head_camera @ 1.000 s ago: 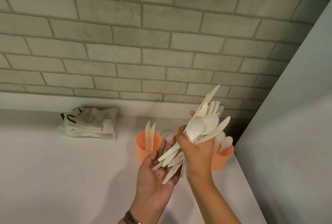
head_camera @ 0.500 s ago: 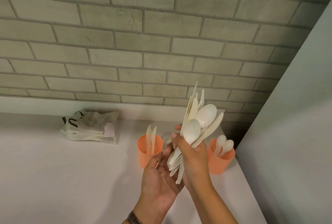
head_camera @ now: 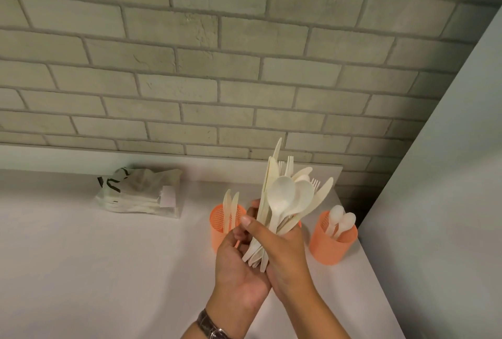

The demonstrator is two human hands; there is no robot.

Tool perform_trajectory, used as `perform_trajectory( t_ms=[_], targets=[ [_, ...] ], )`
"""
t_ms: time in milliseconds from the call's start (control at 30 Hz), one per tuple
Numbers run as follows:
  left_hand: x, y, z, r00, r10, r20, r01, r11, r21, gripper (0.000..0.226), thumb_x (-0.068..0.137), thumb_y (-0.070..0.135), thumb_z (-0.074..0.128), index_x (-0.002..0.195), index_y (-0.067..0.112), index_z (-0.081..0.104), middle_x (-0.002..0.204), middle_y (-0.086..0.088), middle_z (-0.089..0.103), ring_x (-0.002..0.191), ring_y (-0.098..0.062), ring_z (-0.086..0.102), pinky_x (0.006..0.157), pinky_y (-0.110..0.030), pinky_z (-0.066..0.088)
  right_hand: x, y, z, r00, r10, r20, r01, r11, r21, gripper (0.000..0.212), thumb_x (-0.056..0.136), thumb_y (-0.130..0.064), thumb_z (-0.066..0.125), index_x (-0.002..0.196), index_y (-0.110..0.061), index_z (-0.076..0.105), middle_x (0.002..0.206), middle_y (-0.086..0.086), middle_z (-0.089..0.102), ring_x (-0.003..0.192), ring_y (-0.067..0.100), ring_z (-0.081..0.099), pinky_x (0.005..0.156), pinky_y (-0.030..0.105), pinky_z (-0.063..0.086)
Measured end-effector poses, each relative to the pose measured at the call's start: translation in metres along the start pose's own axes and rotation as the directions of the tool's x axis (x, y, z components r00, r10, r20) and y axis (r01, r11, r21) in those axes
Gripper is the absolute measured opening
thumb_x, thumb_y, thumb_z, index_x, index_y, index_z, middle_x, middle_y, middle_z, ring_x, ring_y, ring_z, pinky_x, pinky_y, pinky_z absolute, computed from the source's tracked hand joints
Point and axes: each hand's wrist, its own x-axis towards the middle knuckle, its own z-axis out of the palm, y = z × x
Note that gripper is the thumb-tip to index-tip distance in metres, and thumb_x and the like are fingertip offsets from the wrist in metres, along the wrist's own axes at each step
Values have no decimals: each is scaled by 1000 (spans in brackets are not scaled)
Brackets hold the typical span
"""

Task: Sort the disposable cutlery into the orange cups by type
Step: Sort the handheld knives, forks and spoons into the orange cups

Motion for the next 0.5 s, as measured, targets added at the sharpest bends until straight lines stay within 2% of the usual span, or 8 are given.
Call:
perform_trajectory(
  t_ms=[67, 133, 200, 233, 300, 367, 400, 500],
  targets=[
    [-4, -1, 4, 1000, 16, 16, -16, 1000, 4, 35, 88, 17, 45, 119, 10, 61, 123, -9, 64, 108, -26, 63, 80, -39, 56, 0, -2, 0, 1000, -6, 20, 6, 999, 39, 30, 58, 3, 71, 87, -6, 70, 75, 12, 68, 65, 22, 62, 55, 28, 50],
    [-6, -2, 6, 999, 27, 22, -27, 1000, 14, 31, 88, 16, 46, 112, 8, 64, 114, -8, 66, 104, -26, 65, 78, -39, 56, 0, -2, 0, 999, -19, 33, 18, 1000, 11, 30, 60, 2, 71, 86, -13, 73, 70, 9, 67, 59, 21, 61, 54, 29, 50],
    [-8, -2, 6, 998, 45, 32, -46, 999, 30, 19, 87, 14, 46, 80, 11, 64, 84, -5, 64, 80, -22, 68, 74, -32, 57, 1, 1, -3, 999, -11, 39, 13, 999, -42, 26, 62, -1, 71, 84, -16, 73, 58, 8, 60, 49, 21, 56, 51, 29, 48],
    [-8, -3, 5, 997, 69, 19, -70, 997, 43, 25, 87, 14, 45, 64, 14, 54, 67, -1, 55, 65, -18, 63, 70, -31, 54, 0, 2, -4, 999, -9, 45, 13, 996, -83, 20, 65, -4, 71, 81, -16, 72, 52, 8, 56, 46, 21, 54, 51, 29, 48],
    [-7, -7, 2, 990, 130, -62, -121, 984, 130, 33, 88, 14, 44, 55, 15, 42, 53, 2, 37, 53, -15, 50, 62, -29, 46, 0, 4, -7, 999, -16, 34, 22, 983, -184, 7, 72, -11, 71, 68, -16, 67, 45, 6, 48, 40, 20, 49, 48, 28, 45],
    [-7, -15, -4, 971, 213, -113, -165, 929, 331, 34, 92, 19, 43, 58, 14, 44, 52, 1, 36, 48, -13, 45, 53, -26, 42, 1, 8, -17, 999, -20, -25, 13, 961, -275, 25, 79, -10, 70, 57, -16, 59, 43, 6, 44, 36, 19, 44, 45, 26, 40],
    [-8, -18, -8, 959, 263, -106, -196, 885, 421, 33, 93, 24, 43, 64, 13, 52, 56, -2, 42, 50, -14, 47, 53, -26, 41, 1, 10, -23, 998, -21, -63, 0, 950, -312, 29, 81, -8, 68, 56, -15, 55, 43, 6, 43, 36, 20, 42, 44, 27, 38],
    [-11, -16, -21, 854, 521, 7, -399, 645, 652, 18, 87, 36, 51, 90, 22, 62, 91, -3, 64, 83, -16, 57, 72, -28, 42, -2, 13, -43, 985, -4, -175, -64, 924, -377, 24, 80, 2, 65, 64, -11, 53, 47, 6, 44, 35, 19, 39, 40, 27, 33]
  ],
)
